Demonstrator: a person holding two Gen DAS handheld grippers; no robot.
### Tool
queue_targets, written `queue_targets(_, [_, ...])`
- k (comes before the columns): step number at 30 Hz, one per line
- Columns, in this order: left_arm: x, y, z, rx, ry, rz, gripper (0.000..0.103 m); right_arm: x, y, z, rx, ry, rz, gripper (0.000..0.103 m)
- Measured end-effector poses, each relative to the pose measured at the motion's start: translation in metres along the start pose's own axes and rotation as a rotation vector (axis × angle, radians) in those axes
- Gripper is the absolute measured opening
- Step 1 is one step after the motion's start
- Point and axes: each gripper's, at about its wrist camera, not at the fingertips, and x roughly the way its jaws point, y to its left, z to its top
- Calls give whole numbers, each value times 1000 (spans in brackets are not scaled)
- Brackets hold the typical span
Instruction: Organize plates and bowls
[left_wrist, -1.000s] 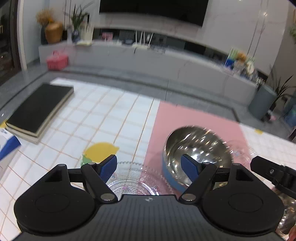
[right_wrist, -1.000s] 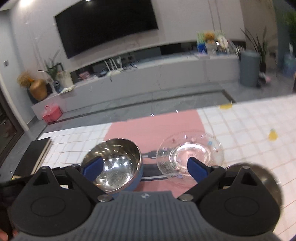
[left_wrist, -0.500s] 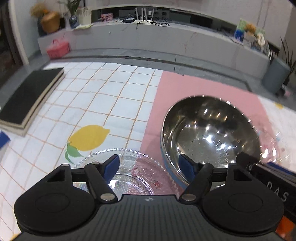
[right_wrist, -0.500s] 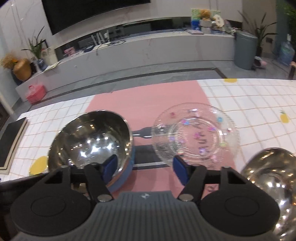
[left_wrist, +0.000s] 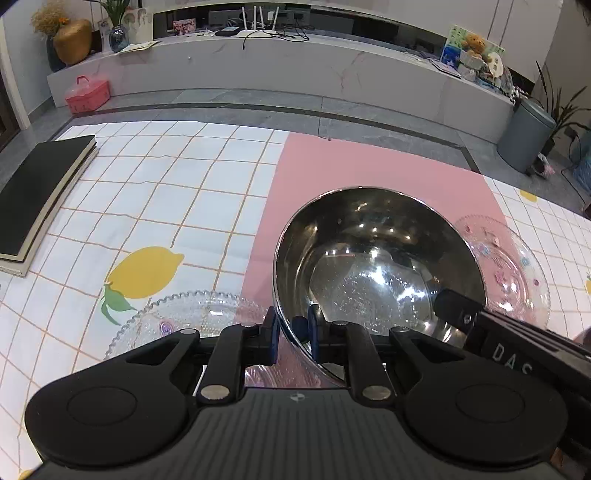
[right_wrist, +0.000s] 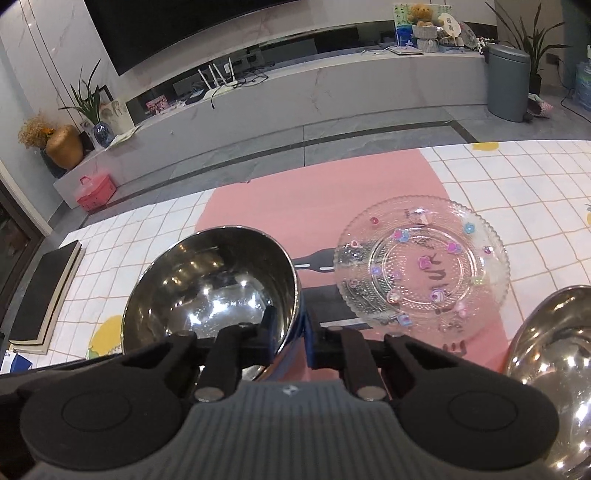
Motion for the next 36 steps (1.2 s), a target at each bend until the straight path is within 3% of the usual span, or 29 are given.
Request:
queue_targets(6, [-23, 0, 2, 2, -27, 2, 18, -24, 0, 5, 15, -28, 28, 11])
queue_targets(15, [-78, 11, -18, -23, 27, -41, 18, -89, 4, -2, 40, 48, 37, 11])
queue_targets(23, [-140, -3, -71, 22, 25, -68, 18, -168, -9, -43, 36, 100, 19, 11])
queue_targets(27, [-153, -9, -101, 45, 64, -108, 18, -194, -31, -67, 73, 148, 22, 11])
queue_targets(36, [-142, -27, -150, 137, 140, -104, 20, -186, -68, -126, 124, 274, -1, 10])
